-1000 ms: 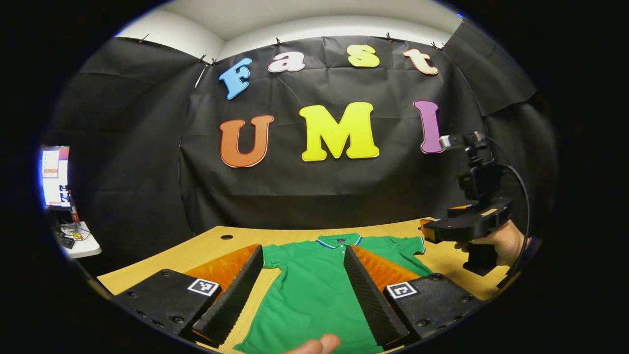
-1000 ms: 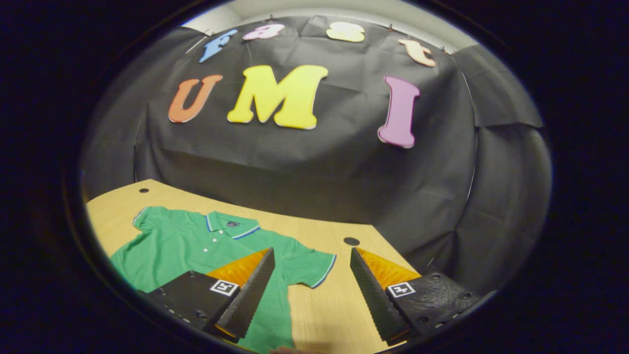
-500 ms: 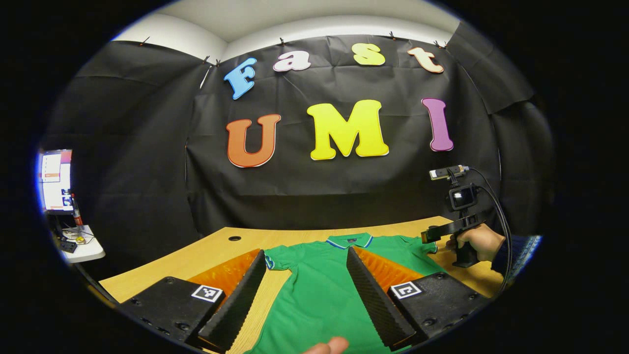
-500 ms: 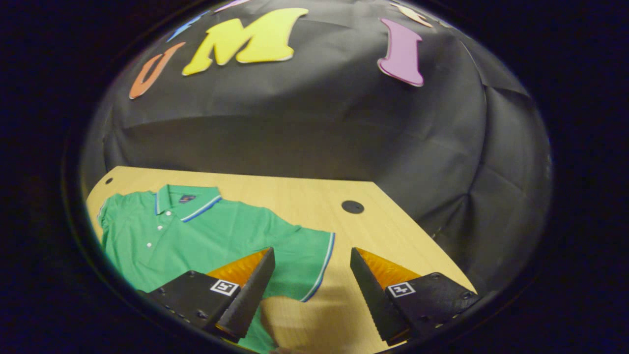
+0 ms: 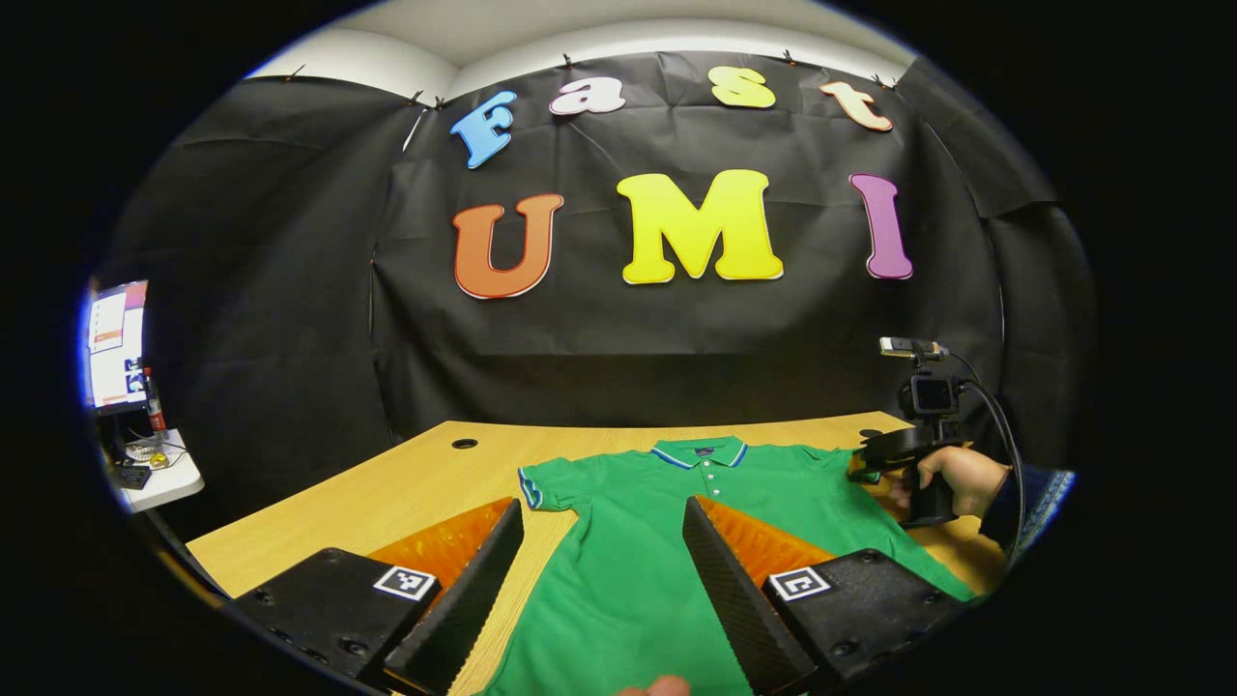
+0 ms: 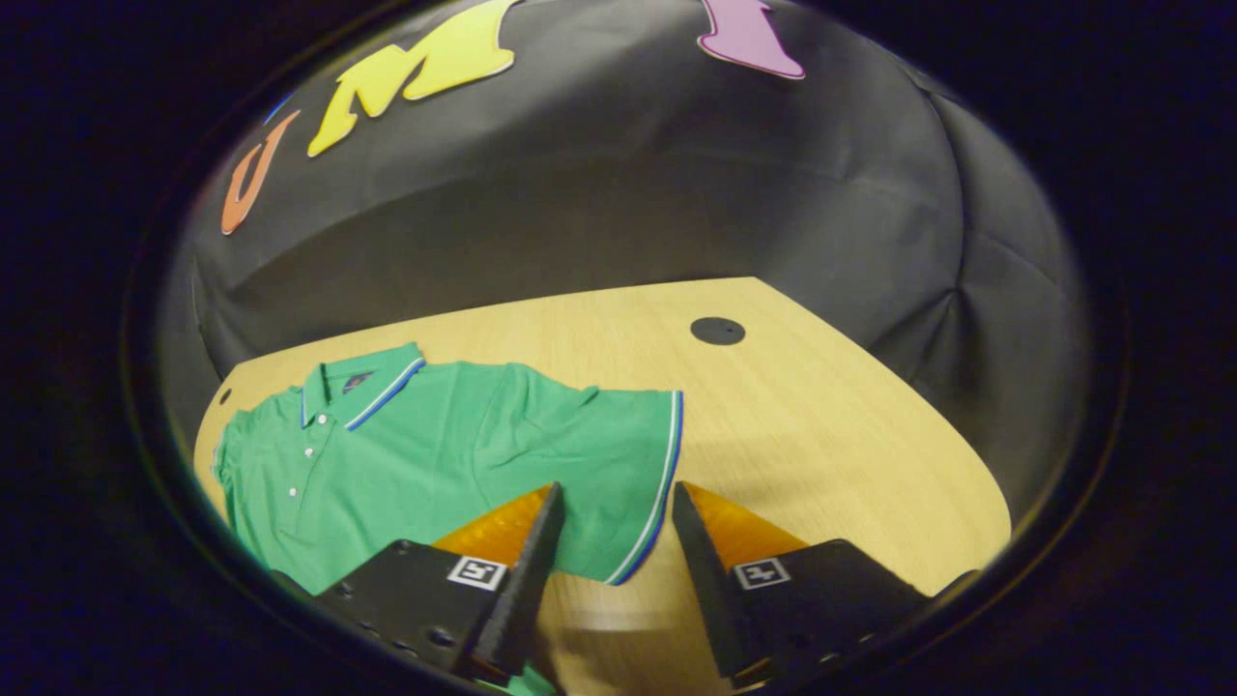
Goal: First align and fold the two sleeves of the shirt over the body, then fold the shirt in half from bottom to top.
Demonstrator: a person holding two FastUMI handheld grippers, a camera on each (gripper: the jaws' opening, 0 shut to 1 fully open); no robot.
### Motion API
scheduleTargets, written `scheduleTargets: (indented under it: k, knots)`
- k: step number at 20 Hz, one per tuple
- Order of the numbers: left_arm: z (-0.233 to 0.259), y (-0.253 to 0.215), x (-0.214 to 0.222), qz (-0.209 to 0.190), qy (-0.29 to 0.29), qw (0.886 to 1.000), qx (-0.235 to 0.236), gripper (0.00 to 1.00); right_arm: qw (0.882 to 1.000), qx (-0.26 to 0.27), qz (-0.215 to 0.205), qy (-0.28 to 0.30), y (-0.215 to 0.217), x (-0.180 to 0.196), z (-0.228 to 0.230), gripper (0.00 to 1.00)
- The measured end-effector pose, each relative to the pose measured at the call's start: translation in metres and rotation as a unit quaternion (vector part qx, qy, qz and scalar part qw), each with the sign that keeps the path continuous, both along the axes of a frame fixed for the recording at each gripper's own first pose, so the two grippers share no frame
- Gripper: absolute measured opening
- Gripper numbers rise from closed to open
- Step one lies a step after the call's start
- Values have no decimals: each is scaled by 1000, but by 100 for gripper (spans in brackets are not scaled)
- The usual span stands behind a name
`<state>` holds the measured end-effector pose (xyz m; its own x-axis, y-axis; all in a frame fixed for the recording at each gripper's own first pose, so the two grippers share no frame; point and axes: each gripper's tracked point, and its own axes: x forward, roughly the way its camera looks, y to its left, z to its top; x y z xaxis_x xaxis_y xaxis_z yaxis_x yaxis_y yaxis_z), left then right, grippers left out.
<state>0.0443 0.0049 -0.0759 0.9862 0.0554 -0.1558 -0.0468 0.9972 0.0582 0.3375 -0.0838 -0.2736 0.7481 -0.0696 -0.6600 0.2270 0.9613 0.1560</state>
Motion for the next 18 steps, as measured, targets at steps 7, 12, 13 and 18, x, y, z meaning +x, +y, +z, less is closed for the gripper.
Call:
scheduleTargets:
  k: [7,12,13,18]
  knots:
    - [-6,2,4,2,11,1000,-11,100,999,3,37,-4,10,10,4,7]
    - [-7,5,5,6,13,1000,-11,100,996,-47,69,-32,13,12,26,7]
    - [-8,6,5,7,14,1000,-11,100,995,-57,75,-41,16,13,35,7]
    - [-9,8,5,8,17,1000,-14,100,985,-105,117,-69,40,16,61,0]
